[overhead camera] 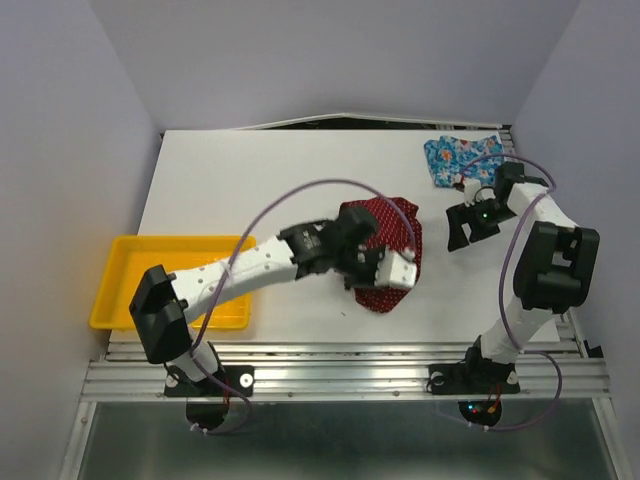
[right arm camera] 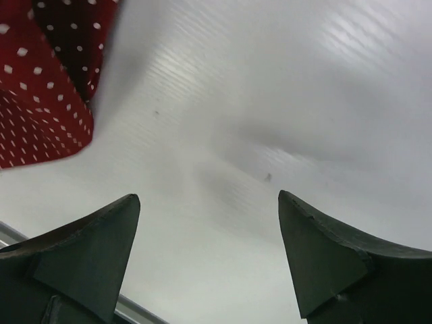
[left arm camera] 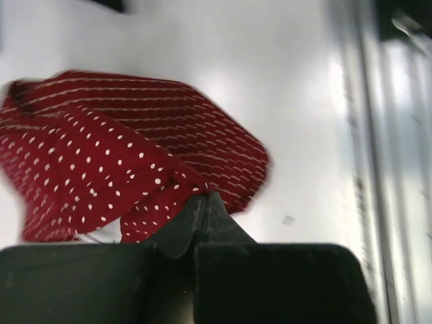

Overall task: Fold and stack the skirts
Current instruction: Flatten the skirt out

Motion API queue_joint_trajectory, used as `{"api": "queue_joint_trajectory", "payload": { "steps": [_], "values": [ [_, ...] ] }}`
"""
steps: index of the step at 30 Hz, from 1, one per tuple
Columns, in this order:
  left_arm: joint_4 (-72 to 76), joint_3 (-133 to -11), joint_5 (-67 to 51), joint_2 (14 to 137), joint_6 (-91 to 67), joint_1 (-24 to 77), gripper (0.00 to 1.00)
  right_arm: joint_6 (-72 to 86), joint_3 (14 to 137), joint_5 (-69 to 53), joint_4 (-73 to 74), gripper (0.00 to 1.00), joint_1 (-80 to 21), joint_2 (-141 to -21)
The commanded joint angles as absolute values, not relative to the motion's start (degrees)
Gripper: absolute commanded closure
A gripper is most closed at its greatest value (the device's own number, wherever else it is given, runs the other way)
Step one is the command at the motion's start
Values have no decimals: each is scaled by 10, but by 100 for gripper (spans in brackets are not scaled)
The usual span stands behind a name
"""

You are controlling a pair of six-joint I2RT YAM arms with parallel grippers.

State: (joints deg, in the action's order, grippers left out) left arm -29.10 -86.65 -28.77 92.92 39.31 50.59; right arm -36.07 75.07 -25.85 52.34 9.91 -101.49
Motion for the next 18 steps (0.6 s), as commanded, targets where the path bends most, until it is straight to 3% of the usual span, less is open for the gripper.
{"api": "queue_joint_trajectory", "payload": {
  "steps": [1,5,6,10,11,14,18],
  "values": [
    [-248,-701,-176,891,471,646,100,-374,768,-283,540,13,130,-976],
    [-214,-705,-168,958,447,705,100,-355,806,-370,583,16,130,-976],
    [-214,-717,-163,975,440,709,94,-354,818,-395,602,19,130,-976],
    [-214,-738,-169,937,411,700,45,-350,824,-425,627,28,113,-959],
    [-203,-739,-186,917,397,674,40,-343,818,-426,623,30,106,-951],
    [-199,-754,-257,856,318,575,35,-315,772,-426,606,38,59,-905],
    [-166,-708,-287,799,229,417,32,-287,678,-379,530,38,-24,-814]
  ]
}}
